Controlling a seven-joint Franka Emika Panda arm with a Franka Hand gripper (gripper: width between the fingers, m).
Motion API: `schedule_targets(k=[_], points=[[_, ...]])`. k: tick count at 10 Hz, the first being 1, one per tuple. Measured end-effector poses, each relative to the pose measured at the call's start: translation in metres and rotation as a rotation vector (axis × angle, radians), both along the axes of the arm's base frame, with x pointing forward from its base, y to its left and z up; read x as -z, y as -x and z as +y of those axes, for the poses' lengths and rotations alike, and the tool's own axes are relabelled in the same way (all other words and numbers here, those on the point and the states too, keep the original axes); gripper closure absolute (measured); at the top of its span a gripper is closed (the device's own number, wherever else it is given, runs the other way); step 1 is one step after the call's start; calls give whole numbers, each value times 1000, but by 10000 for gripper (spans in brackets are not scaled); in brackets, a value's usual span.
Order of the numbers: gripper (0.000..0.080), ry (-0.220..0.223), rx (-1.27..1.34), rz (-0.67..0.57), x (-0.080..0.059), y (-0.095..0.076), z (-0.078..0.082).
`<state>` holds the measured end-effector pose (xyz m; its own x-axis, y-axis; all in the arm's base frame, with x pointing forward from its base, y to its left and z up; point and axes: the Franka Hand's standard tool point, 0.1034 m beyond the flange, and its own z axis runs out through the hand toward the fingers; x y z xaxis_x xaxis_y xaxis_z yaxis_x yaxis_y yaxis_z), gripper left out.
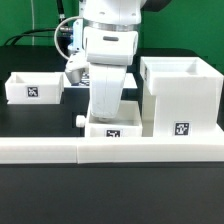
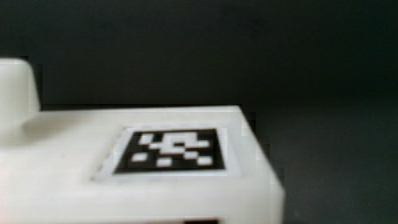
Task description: Assemble drawer
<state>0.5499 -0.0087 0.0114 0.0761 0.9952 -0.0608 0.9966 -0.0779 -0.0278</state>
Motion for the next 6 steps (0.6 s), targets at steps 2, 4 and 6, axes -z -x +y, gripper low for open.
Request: schedule_targets(k=[2, 4, 6], points=[[758, 0, 0, 0, 0, 0, 0], [758, -8, 115, -6, -1, 1, 2], [758, -7, 183, -1, 0, 4, 9]])
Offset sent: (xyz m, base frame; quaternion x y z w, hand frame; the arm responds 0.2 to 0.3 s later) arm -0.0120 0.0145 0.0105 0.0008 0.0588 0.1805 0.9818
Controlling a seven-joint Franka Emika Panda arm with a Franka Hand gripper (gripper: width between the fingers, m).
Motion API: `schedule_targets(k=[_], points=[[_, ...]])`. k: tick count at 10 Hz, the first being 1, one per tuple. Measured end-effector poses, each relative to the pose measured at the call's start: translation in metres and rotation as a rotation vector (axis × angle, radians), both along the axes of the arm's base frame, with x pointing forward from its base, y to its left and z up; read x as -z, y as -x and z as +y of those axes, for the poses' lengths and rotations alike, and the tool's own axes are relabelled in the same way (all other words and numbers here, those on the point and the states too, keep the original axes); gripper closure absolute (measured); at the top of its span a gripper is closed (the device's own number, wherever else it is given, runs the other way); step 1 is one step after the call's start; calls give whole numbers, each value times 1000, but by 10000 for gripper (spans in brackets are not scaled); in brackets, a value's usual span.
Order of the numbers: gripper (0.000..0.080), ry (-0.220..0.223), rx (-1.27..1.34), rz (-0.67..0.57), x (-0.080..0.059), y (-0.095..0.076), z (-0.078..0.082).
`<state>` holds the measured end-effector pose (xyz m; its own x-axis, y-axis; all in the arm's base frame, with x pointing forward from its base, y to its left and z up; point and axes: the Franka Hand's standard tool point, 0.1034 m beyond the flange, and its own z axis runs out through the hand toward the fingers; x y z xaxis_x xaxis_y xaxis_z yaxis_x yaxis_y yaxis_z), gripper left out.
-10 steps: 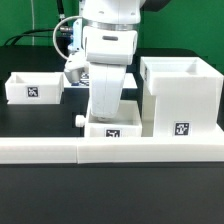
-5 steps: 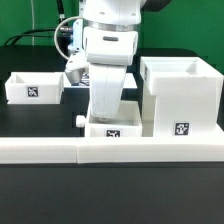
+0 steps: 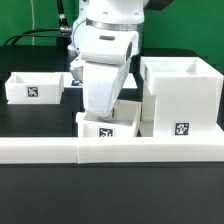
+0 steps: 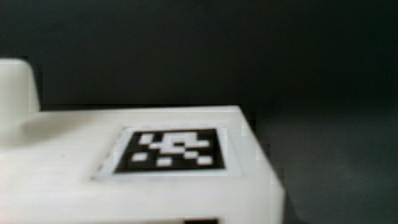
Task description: Assemble drawer
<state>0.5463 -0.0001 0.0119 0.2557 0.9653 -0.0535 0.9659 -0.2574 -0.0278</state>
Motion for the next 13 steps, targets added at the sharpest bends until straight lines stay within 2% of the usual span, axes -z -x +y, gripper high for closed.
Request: schedule_targets(k=[5, 9, 13], points=[[758, -9, -220, -7, 0, -2, 1], [758, -11, -198, -9, 1, -2, 2], [758, -6, -321, -7, 1, -4, 2]])
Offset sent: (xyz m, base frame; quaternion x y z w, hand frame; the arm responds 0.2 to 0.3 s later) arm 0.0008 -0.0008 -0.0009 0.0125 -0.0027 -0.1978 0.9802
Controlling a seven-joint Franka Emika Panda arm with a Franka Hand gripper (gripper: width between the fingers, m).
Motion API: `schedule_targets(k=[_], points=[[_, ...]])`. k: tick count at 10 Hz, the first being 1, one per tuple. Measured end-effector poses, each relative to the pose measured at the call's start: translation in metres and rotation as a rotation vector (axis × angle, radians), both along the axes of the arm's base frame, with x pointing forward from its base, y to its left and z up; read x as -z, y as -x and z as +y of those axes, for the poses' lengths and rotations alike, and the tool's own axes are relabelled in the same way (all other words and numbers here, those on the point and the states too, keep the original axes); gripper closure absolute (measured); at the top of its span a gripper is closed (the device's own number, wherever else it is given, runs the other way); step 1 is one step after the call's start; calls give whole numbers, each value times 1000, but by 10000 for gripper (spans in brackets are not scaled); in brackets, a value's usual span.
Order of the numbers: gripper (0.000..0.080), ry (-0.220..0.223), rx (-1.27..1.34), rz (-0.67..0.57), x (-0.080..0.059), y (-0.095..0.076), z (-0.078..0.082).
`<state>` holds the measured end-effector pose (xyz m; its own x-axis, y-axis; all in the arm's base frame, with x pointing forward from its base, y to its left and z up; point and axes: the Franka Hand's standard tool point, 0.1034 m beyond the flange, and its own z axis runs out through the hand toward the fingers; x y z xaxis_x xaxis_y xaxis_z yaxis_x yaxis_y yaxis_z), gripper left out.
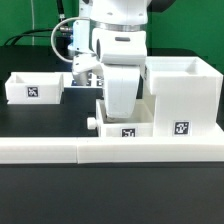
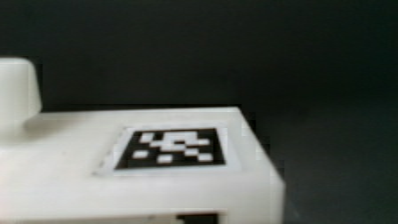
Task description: Assemble drawer
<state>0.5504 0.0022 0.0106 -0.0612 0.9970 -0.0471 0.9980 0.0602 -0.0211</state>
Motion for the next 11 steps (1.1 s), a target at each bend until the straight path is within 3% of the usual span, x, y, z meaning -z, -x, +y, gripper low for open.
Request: schedule_targets(k=[11], points=[[757, 9, -43, 2, 1, 0, 5]])
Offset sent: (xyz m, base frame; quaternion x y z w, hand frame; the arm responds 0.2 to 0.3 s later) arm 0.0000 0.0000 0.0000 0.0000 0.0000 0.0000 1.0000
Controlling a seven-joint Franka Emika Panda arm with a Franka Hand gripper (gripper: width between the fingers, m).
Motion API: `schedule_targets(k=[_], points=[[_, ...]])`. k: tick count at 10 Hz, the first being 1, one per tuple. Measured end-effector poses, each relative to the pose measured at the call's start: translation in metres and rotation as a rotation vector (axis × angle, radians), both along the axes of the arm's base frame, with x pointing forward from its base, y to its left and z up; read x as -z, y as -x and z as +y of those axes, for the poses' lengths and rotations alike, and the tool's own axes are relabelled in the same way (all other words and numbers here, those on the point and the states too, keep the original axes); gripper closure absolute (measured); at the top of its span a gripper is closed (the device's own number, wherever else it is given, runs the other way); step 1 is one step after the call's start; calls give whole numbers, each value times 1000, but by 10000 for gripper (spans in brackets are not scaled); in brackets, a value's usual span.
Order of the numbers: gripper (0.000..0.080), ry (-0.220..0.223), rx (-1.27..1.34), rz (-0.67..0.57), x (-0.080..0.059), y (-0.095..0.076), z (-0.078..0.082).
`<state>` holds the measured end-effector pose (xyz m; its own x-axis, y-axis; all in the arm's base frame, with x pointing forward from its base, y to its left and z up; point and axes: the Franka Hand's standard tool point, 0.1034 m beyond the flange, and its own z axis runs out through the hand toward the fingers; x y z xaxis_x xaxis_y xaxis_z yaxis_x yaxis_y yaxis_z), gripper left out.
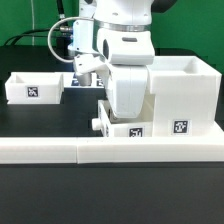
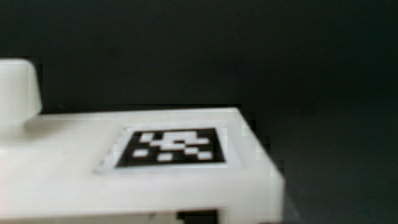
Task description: Assemble drawer
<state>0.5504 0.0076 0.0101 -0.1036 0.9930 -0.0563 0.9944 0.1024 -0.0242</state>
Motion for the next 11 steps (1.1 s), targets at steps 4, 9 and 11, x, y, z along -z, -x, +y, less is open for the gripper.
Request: schedule_targets(k=[4, 9, 11], points=[[757, -3, 91, -16, 0, -1, 8], [567, -1, 98, -14, -3, -1, 6], [384, 7, 106, 0, -15, -4, 8]])
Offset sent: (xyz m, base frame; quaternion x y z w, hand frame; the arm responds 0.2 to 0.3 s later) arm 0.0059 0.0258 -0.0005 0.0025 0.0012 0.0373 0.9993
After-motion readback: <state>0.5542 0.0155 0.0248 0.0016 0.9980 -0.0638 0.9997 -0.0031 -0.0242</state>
